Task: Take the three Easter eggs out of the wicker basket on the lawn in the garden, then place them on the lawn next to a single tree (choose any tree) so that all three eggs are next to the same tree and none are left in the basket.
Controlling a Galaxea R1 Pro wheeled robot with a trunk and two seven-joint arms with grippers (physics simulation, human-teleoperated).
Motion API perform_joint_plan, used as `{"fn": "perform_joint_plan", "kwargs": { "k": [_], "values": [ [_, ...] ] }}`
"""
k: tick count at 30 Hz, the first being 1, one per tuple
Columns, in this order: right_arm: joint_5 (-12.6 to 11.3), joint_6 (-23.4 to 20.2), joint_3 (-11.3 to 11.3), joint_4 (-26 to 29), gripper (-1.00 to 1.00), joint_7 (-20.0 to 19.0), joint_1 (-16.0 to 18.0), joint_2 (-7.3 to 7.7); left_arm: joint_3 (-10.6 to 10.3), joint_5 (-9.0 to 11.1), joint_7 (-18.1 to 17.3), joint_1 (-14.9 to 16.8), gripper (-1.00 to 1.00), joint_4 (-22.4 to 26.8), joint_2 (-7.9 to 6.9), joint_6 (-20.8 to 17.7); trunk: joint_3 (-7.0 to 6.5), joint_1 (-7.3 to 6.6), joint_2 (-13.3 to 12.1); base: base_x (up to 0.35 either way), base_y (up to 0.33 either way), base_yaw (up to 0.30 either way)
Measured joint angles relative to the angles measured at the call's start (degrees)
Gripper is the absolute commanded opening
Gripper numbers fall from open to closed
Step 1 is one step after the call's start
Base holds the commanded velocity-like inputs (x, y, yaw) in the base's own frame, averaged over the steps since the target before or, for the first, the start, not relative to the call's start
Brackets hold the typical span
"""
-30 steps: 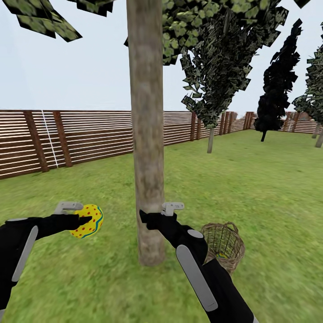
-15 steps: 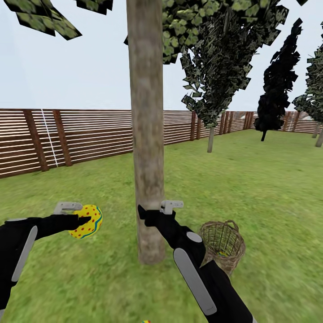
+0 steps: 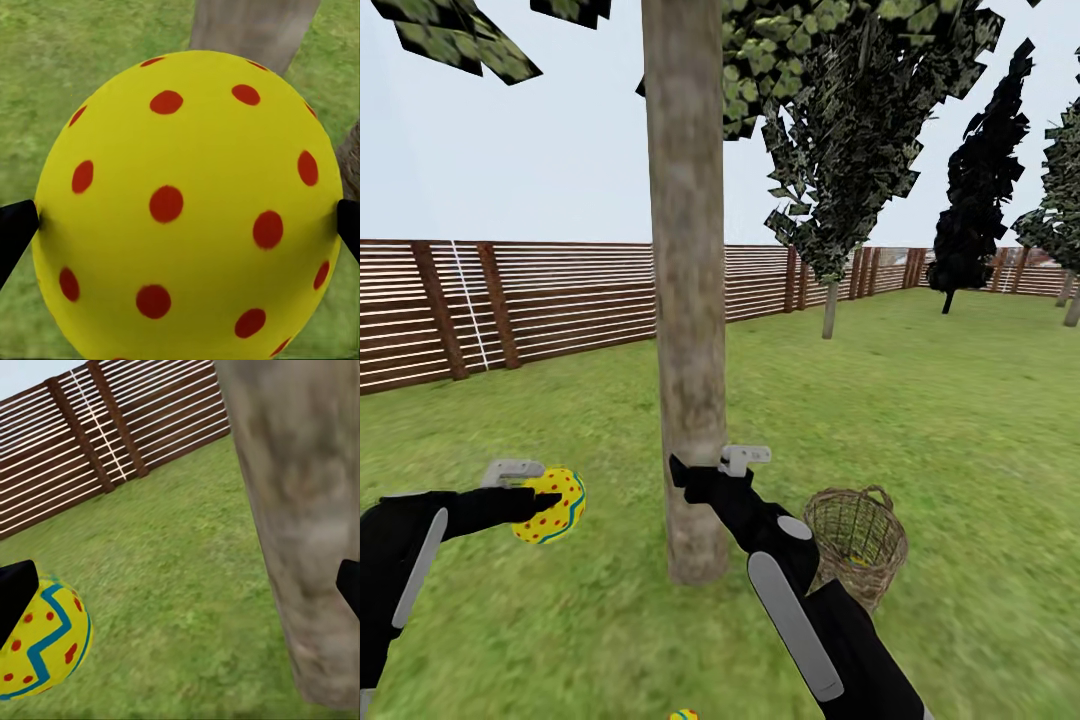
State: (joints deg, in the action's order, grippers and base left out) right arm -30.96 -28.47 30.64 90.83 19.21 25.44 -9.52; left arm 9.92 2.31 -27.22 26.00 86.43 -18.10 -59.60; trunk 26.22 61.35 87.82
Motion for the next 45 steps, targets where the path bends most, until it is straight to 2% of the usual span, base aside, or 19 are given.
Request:
{"fn": "perform_joint_plan", "kwargs": {
  "k": [3, 6, 10, 13, 15, 22, 25, 29, 32, 35, 36, 37, 39, 40, 41, 42, 43, 44, 45],
  "values": [
    [0.0, -0.3, 0.0, 0.0, 1.00, 0.2, 0.0, 0.02, -0.1, -0.2, 0.0, 0.1, -1.00, -5.0, -0.09, 0.0, 0.54, 0.66, 1.2, 0.000, 0.000, 0.000],
    [0.0, -6.4, 0.0, 0.1, 1.00, 0.1, 0.3, -0.04, -0.2, -0.4, 0.0, 0.4, -1.00, -11.9, -0.47, 0.0, 1.08, 1.32, 2.4, 0.000, 0.000, 0.000],
    [0.0, -12.2, -0.1, 0.1, 1.00, 0.2, 0.8, -0.09, -0.2, -0.3, 0.1, 0.5, -1.00, -13.8, -1.48, 0.0, 1.79, 2.20, 4.0, 0.000, 0.000, 0.000],
    [0.0, -15.9, -0.2, 0.1, 1.00, 0.2, 1.3, -0.08, 0.0, -0.3, 0.1, 0.5, -1.00, -14.3, -4.30, 0.0, 2.33, 2.86, 5.2, 0.000, 0.000, 0.000],
    [0.1, -17.2, -0.2, 0.1, 1.00, 0.2, 1.5, -0.06, 0.0, -0.3, 0.1, 0.5, -1.00, -15.3, -5.42, 0.0, 2.69, 3.30, 6.0, 0.000, 0.000, 0.000],
    [0.1, -18.6, -0.3, 0.1, 1.00, 0.2, 1.6, -0.15, 0.0, -0.2, 0.5, 0.7, -1.00, -21.1, -5.88, 0.0, 3.95, 4.83, 8.8, 0.000, 0.000, 0.000],
    [0.4, -18.7, -5.7, 0.1, 1.00, 6.7, 1.6, 0.00, 0.0, -0.1, 0.5, 0.8, -1.00, -21.9, -5.89, 0.0, 4.49, 5.49, 10.0, 0.000, 0.000, 0.000],
    [0.2, -18.5, -7.6, 0.2, 1.00, 16.3, 2.2, -0.17, 0.0, -0.1, 0.5, 0.8, -1.00, -22.0, -5.89, 0.0, 5.21, 6.37, 11.6, 0.000, 0.000, 0.000],
    [0.1, -18.5, -7.6, 0.2, 1.00, 18.2, 2.9, -0.37, 0.0, 0.0, 0.5, 0.8, -1.00, -21.9, -5.95, 0.0, 5.74, 7.03, 12.8, 0.000, 0.000, 0.000],
    [0.2, -18.6, -6.1, 0.2, 1.00, 18.7, 3.6, -0.23, 0.0, 0.0, 0.4, 0.8, -1.00, -21.8, -5.96, 0.0, 6.28, 7.69, 14.0, 0.000, 0.000, 0.000],
    [0.2, -18.6, -6.9, 0.2, 1.00, 18.7, 3.7, 0.01, 0.0, 0.0, 0.4, 0.8, -1.00, -21.8, -5.97, 0.0, 6.46, 7.91, 14.4, 0.000, 0.000, 0.000],
    [0.4, -18.7, -10.3, 0.2, 1.00, 18.2, 3.7, 0.87, 0.0, 0.0, 0.4, 0.8, -1.00, -21.9, -5.98, 0.0, 6.64, 8.13, 14.8, 0.000, 0.000, 0.000],
    [0.0, -19.6, -14.6, 0.2, 1.00, 12.9, 3.7, 1.90, 0.0, 0.0, 0.4, 0.8, -1.00, -21.8, -6.09, 0.0, 7.00, 8.57, 15.6, 0.000, 0.000, 0.000],
    [-0.1, -20.9, -15.8, 0.2, 1.00, 6.4, 3.6, 2.57, 0.0, 0.0, 0.4, 0.8, -1.00, -21.8, -6.14, 0.0, 7.18, 8.79, 16.1, 0.000, 0.000, 0.000],
    [-0.1, -22.3, -17.1, 0.2, 1.00, -2.3, 3.6, 3.90, 0.0, 0.0, 0.4, 0.8, -1.00, -21.7, -6.18, 0.0, 7.36, 9.01, 16.5, 0.000, 0.000, 0.000],
    [-0.2, -23.8, -20.2, 0.2, 1.00, -16.1, 3.5, 6.83, 0.0, 0.0, 0.4, 0.7, -1.00, -21.7, -6.22, 0.0, 7.54, 9.23, 16.9, 0.000, 0.000, 0.000],
    [-1.0, -24.5, -23.2, 0.2, 1.00, -24.9, 3.4, 9.04, 0.0, 0.0, 0.4, 0.7, -1.00, -21.7, -6.23, 0.0, 7.72, 9.45, 17.3, 0.000, 0.000, 0.000],
    [-0.9, -25.1, -26.4, 0.2, 1.00, -32.4, 3.3, 10.74, 0.0, 0.0, 0.3, 0.7, -1.00, -21.7, -6.24, 0.0, 7.90, 9.67, 17.7, 0.000, 0.000, 0.000],
    [-0.8, -25.8, -29.2, 0.2, 1.00, -37.4, 3.3, 12.32, 0.0, 0.0, 0.3, 0.7, -1.00, -21.8, -6.24, 0.0, 8.08, 9.89, 18.1, 0.000, 0.000, 0.000]
  ]
}}
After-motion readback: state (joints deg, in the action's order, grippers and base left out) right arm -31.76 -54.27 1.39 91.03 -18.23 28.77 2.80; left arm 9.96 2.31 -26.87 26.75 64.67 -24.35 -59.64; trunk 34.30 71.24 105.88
